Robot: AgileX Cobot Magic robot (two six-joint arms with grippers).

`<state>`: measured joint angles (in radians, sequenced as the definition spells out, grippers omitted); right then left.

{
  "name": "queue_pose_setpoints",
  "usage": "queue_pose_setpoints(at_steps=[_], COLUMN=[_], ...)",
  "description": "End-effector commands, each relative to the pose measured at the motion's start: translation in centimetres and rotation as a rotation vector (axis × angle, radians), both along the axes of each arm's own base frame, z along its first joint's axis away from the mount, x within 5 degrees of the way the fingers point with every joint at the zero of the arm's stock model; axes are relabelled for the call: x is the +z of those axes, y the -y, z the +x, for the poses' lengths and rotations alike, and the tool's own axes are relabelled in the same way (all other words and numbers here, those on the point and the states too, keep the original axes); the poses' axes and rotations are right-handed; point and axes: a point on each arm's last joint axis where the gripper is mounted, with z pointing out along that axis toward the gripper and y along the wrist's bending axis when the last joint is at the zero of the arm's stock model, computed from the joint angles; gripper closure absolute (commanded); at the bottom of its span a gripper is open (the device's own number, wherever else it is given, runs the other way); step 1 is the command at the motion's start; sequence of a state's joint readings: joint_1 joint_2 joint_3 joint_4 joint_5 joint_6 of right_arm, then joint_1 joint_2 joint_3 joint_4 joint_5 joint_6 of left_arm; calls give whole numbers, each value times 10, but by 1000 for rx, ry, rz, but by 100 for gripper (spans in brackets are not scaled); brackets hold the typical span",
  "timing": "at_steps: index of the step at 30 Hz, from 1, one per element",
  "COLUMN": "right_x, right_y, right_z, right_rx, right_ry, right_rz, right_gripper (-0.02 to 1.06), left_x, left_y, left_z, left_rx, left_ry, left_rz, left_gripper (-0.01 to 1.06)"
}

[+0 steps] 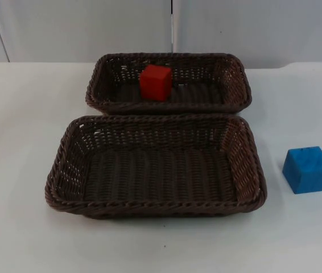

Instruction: Pick up one cube with the left hand and place it into the upper basket. Pick up one cube with the right hand and place it into the lower basket.

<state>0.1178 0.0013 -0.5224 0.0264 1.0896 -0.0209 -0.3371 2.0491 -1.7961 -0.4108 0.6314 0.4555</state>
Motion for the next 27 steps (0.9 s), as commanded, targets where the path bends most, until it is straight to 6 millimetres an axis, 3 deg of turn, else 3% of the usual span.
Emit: queue_pose_setpoints(at_steps=[1, 11, 18, 27], right_x=[-1, -1, -1, -1], right_y=[0, 0, 0, 0], right_z=[1, 1, 1, 1], right_rx=[-2, -2, -2, -3], right_ry=[5, 5, 5, 5], right_rz=[-3, -3, -3, -5], right_gripper=[-1, -1, -1, -1], left_x=[8, 21, 9, 13], left_y=[-1, -4, -10, -29], left_z=[-4, -16, -29, -71], left_rx=[-1, -11, 16, 63], left_ry=[-5, -29, -40, 0], left_rz=[-3, -10, -5, -6], left_gripper=[29, 29, 29, 29])
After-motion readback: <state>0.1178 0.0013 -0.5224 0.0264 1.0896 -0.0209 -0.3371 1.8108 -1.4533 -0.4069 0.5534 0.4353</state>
